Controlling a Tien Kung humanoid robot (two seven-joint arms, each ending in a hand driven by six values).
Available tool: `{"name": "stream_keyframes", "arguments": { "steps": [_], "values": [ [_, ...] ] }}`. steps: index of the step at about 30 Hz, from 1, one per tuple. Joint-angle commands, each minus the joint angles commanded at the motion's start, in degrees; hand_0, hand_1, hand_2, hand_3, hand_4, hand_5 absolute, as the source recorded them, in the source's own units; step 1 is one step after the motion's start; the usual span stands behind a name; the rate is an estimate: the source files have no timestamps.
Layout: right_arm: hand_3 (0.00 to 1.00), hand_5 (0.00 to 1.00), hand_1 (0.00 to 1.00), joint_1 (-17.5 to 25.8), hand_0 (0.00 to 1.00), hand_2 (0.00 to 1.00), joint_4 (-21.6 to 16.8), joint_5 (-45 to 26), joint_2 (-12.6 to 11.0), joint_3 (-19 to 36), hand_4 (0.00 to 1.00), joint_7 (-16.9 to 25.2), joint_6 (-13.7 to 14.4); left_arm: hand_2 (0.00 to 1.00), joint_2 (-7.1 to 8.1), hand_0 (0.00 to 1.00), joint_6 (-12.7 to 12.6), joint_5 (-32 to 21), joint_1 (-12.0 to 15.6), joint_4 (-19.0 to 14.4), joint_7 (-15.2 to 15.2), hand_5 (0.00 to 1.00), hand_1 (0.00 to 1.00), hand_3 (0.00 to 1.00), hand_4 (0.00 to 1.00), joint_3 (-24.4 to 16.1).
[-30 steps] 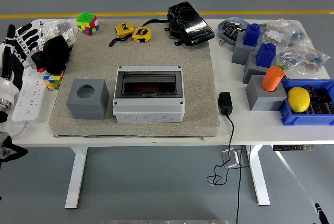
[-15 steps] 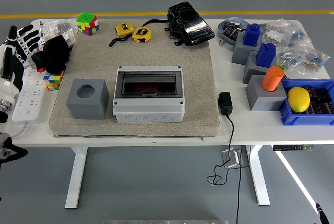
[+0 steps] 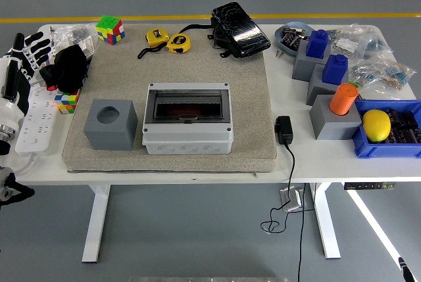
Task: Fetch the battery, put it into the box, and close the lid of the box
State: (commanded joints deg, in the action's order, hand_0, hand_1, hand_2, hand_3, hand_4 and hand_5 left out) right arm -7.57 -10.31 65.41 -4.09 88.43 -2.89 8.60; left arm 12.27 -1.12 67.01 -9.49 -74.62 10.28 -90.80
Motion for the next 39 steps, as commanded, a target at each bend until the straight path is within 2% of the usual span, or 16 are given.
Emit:
{"name": "stream_keyframes", "arguments": {
  "steps": [30,39],
  "values": [
    [0.792,0.998,0.767,-0.1,0.819,0.748,0.0,0.0,0.3,0.6,0.998,0.2,0.0,0.818,0.01,0.854,-0.2,0.9,-0.2,-0.3,-0.2,0.949,0.835,0.811,0.998,-0.3],
    [0.792,0.998,0.767,-0.2,0.819,0.749,0.0,0.0,0.3,0.5,0.998,0.2,0.0,0.811,-0.1,0.849,0.2,1.8,-0.2,-0.3,-0.3,0.881,0.835,0.808,0.998,-0.4]
  ]
}}
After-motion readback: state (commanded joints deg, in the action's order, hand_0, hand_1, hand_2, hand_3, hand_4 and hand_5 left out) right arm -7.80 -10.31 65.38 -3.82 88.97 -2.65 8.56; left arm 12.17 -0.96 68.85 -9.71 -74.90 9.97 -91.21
